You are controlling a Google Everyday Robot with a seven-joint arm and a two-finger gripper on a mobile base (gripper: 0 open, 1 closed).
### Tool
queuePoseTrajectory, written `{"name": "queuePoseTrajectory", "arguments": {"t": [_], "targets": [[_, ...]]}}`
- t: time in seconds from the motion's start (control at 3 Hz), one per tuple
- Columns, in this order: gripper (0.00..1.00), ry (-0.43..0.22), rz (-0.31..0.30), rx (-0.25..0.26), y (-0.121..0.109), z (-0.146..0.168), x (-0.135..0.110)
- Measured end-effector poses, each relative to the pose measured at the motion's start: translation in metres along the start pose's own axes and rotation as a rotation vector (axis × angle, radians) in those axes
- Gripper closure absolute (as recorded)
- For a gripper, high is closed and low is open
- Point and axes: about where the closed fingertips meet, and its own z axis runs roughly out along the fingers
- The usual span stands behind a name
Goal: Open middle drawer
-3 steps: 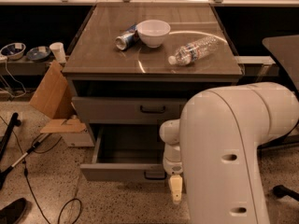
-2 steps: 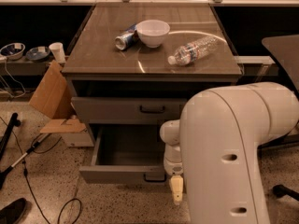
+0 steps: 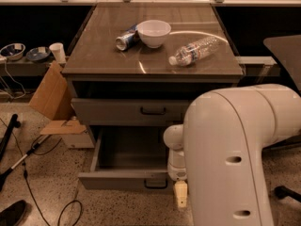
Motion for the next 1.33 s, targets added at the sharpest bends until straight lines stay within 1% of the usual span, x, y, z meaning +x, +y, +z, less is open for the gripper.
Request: {"name": "queuePoseTrajectory", "arguments": {"t": [0.67,1.0,1.33], "targets": [[0.00,0.015,0.040,-0.050,0.025,0.019,0.018],[0.00,0.015,0.040,-0.050,0.025,0.017,0.017],[0.00,0.021,0.054,-0.055,0.031,0.018,0.020]]}}
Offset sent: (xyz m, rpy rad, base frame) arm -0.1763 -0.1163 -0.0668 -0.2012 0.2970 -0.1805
